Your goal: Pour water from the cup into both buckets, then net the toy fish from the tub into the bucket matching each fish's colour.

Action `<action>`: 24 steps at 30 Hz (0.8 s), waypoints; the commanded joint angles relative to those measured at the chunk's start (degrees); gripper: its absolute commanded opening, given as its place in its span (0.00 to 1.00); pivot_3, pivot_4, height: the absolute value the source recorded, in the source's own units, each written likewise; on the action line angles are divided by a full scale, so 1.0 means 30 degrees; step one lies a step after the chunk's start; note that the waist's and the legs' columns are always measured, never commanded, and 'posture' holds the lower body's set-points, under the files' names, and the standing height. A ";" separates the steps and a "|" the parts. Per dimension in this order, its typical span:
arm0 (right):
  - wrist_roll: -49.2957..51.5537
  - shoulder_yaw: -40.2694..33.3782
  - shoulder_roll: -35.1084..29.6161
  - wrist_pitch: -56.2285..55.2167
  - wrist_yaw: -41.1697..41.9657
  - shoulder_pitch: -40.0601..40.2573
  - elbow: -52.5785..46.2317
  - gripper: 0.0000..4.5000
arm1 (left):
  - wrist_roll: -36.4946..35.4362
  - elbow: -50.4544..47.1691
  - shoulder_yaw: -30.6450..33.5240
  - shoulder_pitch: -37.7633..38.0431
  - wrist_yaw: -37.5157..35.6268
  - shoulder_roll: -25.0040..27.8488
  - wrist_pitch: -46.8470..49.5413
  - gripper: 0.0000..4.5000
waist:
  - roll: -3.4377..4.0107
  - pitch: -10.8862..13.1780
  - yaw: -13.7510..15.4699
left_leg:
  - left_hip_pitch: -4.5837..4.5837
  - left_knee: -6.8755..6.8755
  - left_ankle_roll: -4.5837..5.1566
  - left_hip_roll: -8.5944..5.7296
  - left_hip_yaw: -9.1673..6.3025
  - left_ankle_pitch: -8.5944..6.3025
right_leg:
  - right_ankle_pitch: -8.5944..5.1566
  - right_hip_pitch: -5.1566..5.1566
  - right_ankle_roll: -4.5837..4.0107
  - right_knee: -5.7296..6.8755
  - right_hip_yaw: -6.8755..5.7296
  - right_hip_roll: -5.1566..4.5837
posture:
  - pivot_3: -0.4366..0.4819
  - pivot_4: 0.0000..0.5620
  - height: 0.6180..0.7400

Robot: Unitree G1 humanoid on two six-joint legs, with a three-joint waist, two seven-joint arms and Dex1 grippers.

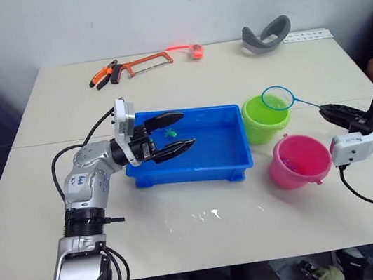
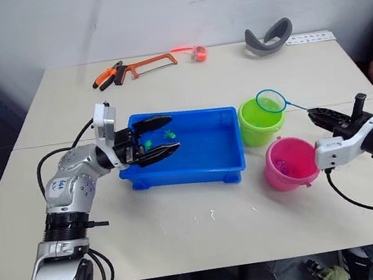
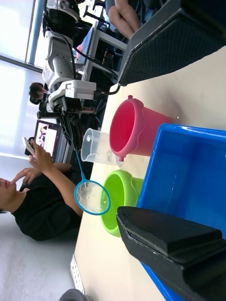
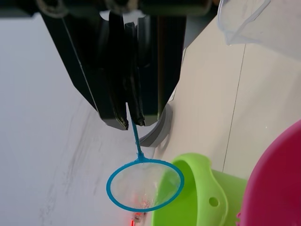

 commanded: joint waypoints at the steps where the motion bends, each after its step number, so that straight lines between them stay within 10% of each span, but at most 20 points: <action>1: 0.1024 -0.1089 -0.0287 -0.0352 -0.0621 0.0119 -0.0377 0.00 | -0.0040 0.0092 0.0156 -0.0479 -0.0146 0.0081 -0.0406 0.99 | 0.0000 0.0000 0.0011 | -0.0001 0.0000 0.0000 0.0001 -0.0001 0.0000 | 0.0000 0.0000 0.0000 0.0000 0.0001 0.0001 | 0.48 0.27 1.00; 7: 1.1189 -0.0473 0.1210 0.2639 0.4777 -0.0105 -0.3070 0.00 | -0.1360 -0.0029 0.1515 0.0182 -0.1613 0.0945 -0.0905 0.99 | -0.0001 0.0000 -0.0105 | 0.0001 0.0001 0.0000 0.0016 -0.0007 0.0000 | 0.0000 0.0005 -0.0001 -0.0007 -0.0007 0.0021 | 0.48 0.27 1.00; 13: 2.4630 0.0435 0.1872 1.5915 0.9838 0.0062 -1.0246 0.00 | -0.0833 0.1599 0.3550 0.1797 -0.2157 0.3620 -0.2290 0.99 | 0.0005 0.0003 -0.0334 | 0.0006 0.0002 0.0002 0.0027 -0.0055 0.0000 | 0.0002 0.0027 -0.0003 -0.0007 -0.0017 0.0008 | 0.48 0.27 1.00; 24: 2.4785 0.5263 0.3862 2.8043 0.7911 -0.6017 -1.2899 0.00 | -0.0300 0.3351 0.5534 0.3988 -0.1762 0.7111 -0.3075 0.99 | -0.0005 0.0000 -0.0301 | -0.0022 0.0012 0.0019 0.0007 -0.0095 -0.0016 | 0.0006 0.0014 -0.0015 -0.0032 -0.0068 -0.0134 | 0.48 0.27 1.00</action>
